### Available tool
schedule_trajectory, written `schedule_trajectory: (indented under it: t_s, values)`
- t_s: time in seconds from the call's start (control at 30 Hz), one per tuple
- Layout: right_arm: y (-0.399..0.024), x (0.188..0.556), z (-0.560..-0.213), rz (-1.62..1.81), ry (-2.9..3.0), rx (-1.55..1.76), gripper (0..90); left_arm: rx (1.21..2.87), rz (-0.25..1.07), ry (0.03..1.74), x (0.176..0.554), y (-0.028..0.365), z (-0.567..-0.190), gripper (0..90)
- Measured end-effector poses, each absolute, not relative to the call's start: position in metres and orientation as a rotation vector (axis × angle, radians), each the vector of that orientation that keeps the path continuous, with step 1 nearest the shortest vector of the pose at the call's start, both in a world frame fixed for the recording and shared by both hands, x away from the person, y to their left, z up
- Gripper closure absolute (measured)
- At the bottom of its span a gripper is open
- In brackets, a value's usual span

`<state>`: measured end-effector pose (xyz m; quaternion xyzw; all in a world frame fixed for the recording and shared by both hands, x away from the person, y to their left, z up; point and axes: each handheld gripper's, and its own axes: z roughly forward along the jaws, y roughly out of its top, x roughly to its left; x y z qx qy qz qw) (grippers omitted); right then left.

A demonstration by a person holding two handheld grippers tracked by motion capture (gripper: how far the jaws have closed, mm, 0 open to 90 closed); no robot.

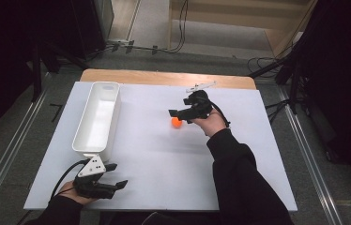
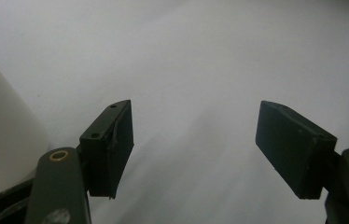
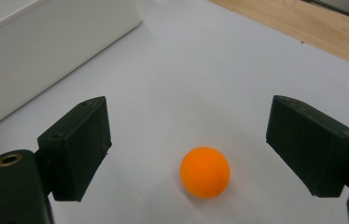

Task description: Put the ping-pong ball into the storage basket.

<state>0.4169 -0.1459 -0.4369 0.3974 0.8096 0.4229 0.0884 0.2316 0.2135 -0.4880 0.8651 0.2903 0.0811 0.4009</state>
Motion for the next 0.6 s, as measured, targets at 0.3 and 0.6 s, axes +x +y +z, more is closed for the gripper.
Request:
schedule_trajectory:
  t_s: [0.3,0.6]
  values:
    - [-0.142,0.422,-0.443,1.254,2.399,1.181,12.7,2.191,0.203,0.734,0.231,0.214,-0.488,27.9]
    - [-0.144,0.425,-0.448,1.278,2.371,1.183,12.7,2.192,0.203,0.731,0.230,0.214,-0.488,27.9]
